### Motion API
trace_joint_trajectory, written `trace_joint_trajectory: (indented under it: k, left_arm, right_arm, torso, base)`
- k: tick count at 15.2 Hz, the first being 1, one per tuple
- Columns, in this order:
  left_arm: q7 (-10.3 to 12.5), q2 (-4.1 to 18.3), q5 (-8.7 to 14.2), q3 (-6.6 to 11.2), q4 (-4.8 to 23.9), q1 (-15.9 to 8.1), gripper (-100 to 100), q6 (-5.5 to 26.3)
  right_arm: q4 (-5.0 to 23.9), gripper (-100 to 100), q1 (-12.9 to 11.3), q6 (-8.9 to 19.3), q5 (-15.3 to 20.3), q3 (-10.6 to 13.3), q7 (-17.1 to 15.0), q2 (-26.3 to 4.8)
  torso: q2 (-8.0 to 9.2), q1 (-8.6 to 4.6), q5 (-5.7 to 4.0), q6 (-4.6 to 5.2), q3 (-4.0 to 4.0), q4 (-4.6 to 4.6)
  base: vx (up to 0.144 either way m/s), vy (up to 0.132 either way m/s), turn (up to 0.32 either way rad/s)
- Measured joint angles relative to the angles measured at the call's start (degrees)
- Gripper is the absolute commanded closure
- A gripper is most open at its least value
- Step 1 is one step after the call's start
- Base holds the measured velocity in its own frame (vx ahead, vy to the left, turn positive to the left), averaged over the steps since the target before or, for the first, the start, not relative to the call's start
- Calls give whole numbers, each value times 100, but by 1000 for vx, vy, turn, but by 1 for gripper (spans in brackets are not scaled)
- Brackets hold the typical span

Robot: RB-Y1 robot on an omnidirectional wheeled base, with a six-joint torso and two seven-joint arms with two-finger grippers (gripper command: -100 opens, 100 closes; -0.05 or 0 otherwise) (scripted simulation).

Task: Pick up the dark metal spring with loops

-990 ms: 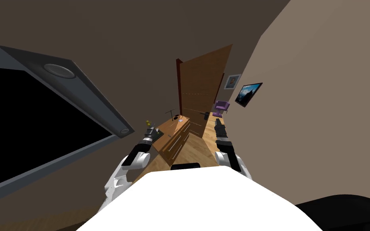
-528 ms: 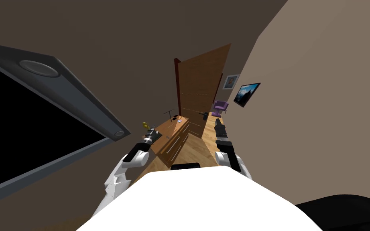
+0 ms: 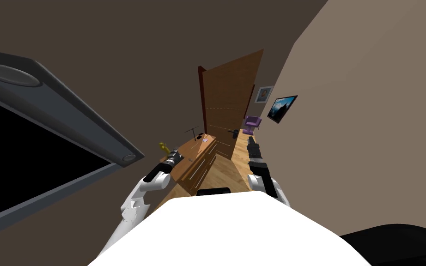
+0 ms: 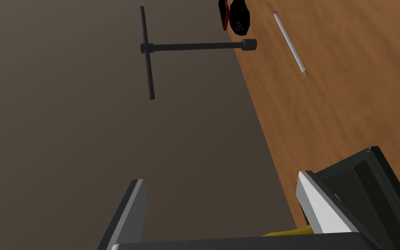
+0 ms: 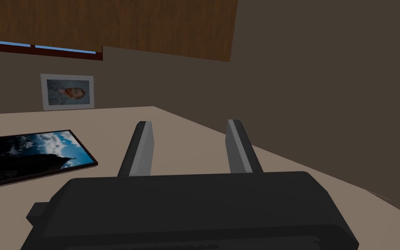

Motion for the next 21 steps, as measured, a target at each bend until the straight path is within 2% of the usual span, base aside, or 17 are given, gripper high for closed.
trace_joint_trajectory:
  k: [7, 9, 13, 21]
  left_arm:
    - [190, 238, 275, 166, 350, -159, -100, 886]
    - [240, 223, 268, 191, 426, -248, -100, 1174]
    - [343, 353, 440, 284, 660, -343, -100, 1696]
    - [502, 458, 625, 404, 987, -477, -100, 2524]
  right_arm:
    - [0, 0, 0, 0, 0, 0, 0, 0]
    - [0, 0, 0, 0, 0, 0, 0, 0]
    - [0, 0, 0, 0, 0, 0, 0, 0]
    - [0, 0, 0, 0, 0, 0, 0, 0]
  torso:
    - [0, 1, 0, 0, 0, 0]
    - [0, 1, 0, 1, 0, 0]
    - [-3, 1, 0, -1, -2, -1]
    - [6, 2, 0, -1, 3, 1]
  base:
    - [46, -26, -32]
    - [54, -28, -53]
    - [51, -24, -29]
    - [40, -23, -30]
